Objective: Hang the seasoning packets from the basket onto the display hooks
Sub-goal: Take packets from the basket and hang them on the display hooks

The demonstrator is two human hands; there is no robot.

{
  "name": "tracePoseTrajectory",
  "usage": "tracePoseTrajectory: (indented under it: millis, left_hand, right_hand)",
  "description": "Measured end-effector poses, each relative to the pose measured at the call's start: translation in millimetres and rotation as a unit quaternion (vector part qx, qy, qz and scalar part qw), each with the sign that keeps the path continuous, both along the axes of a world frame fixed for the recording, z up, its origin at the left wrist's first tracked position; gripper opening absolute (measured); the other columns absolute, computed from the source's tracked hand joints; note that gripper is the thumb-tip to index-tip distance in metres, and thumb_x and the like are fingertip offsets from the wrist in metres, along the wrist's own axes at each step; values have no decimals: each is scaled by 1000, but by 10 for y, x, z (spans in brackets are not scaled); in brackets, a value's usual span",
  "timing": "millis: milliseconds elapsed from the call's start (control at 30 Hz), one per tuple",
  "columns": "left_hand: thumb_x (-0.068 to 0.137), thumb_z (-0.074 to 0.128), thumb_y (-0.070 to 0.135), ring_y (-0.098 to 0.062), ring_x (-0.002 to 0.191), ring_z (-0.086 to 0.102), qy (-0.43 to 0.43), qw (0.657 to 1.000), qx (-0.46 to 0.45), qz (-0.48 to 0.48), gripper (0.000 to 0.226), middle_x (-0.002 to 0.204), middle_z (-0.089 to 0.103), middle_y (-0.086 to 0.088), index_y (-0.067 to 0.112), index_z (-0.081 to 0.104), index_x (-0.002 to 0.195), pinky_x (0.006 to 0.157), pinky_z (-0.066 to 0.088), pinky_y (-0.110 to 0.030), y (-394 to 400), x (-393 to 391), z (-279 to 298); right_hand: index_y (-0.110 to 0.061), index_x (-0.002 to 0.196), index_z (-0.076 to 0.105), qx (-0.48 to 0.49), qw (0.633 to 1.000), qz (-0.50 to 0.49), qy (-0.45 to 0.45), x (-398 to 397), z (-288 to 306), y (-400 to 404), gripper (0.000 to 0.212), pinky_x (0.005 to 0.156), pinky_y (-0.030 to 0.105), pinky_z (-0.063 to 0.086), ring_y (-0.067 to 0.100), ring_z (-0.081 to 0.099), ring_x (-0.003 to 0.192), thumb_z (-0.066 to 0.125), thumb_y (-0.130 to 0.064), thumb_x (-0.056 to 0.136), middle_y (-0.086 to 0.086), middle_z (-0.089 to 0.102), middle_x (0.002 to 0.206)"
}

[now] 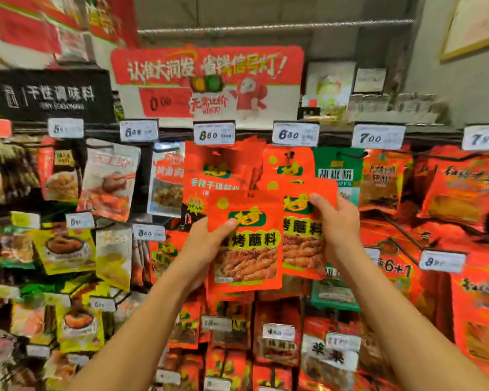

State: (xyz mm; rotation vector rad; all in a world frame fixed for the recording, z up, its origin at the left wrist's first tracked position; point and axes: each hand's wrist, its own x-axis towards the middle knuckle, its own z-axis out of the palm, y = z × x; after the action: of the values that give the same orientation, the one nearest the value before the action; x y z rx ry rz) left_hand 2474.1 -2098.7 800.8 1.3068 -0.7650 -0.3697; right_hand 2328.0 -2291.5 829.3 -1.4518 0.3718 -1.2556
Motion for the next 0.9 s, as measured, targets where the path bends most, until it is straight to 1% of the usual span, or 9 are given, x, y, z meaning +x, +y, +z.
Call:
tracePoseTrajectory:
  millis: [67, 133, 267, 367, 467, 600, 667, 767, 900]
  left_hand:
    - [95, 68, 26, -13, 71, 74, 6, 1000, -8, 7, 12, 83, 78, 5, 20, 77, 89, 54, 53, -19, -98, -19, 114]
    - [96, 66, 33, -14, 76, 76, 11, 1000, -17, 6, 18, 87, 79, 5, 27, 80, 87, 58, 55, -20, -202, -59, 228]
    - [93, 64, 53, -13, 89, 76, -15, 1000, -12, 16, 14, 94, 80, 5, 47, 76, 92, 77, 58, -31, -371, -109, 403]
    - [93, 65, 51, -15, 87, 76, -20, 999, -11, 34, 22, 93, 80, 4, 32, 77, 92, 77, 57, -34, -463, -114, 511]
    - [97, 64, 41, -21, 87, 76, -13, 999, -14, 33, 27, 93, 80, -2, 17, 74, 97, 82, 59, -38, -551, -129, 597]
    - [96, 65, 40, -23, 88, 77, 12, 1000, -5, 25, 26, 93, 80, -3, 15, 72, 97, 84, 59, -40, -602, -110, 647]
    - [96, 65, 40, -24, 87, 77, 19, 1000, -9, 23, 25, 93, 80, -5, 15, 72, 98, 82, 59, -39, -618, -97, 643]
    - [95, 66, 38, -19, 80, 77, 33, 999, -15, 26, 24, 92, 80, -4, 15, 72, 102, 66, 57, -29, -650, -75, 619]
    - [97, 66, 30, -12, 71, 75, 14, 999, -25, 43, 21, 88, 79, -2, 11, 70, 105, 50, 53, -18, -718, -36, 568]
  right_hand:
    - [-21, 81, 72, -26, 999, -16, 14, 61, 124, -72, 17, 65, 20, 53, 0, 68, 70, 71, -35, 91, -17, 75, 76]
    - [-23, 81, 71, -48, 998, -32, 26, 126, 249, -122, 20, 60, 15, 50, -3, 67, 66, 67, -36, 96, -20, 74, 74]
    - [-24, 76, 71, -56, 995, -54, 54, 284, 510, -231, 24, 65, 28, 53, 7, 69, 70, 66, -37, 95, -13, 74, 72]
    - [-20, 61, 61, -48, 993, -80, 76, 382, 646, -300, 33, 55, 29, 40, 6, 53, 52, 65, -31, 92, -15, 61, 52]
    - [-21, 56, 48, -48, 990, -88, 98, 444, 681, -307, 35, 54, 32, 30, 12, 39, 52, 62, -28, 87, -11, 46, 49]
    - [-23, 59, 48, -28, 991, -94, 96, 445, 664, -330, 38, 43, 26, 24, 4, 31, 38, 66, -36, 90, -14, 42, 42]
    - [-23, 57, 49, -20, 991, -86, 99, 437, 674, -346, 39, 47, 29, 25, 3, 32, 38, 67, -34, 90, -15, 43, 42]
    - [-24, 48, 51, 7, 994, -67, 88, 426, 683, -367, 44, 53, 30, 29, 6, 41, 45, 70, -34, 86, -14, 48, 46]
    - [-23, 54, 54, 8, 993, -63, 97, 379, 629, -382, 38, 57, 32, 34, 17, 50, 55, 71, -39, 85, -5, 57, 54]
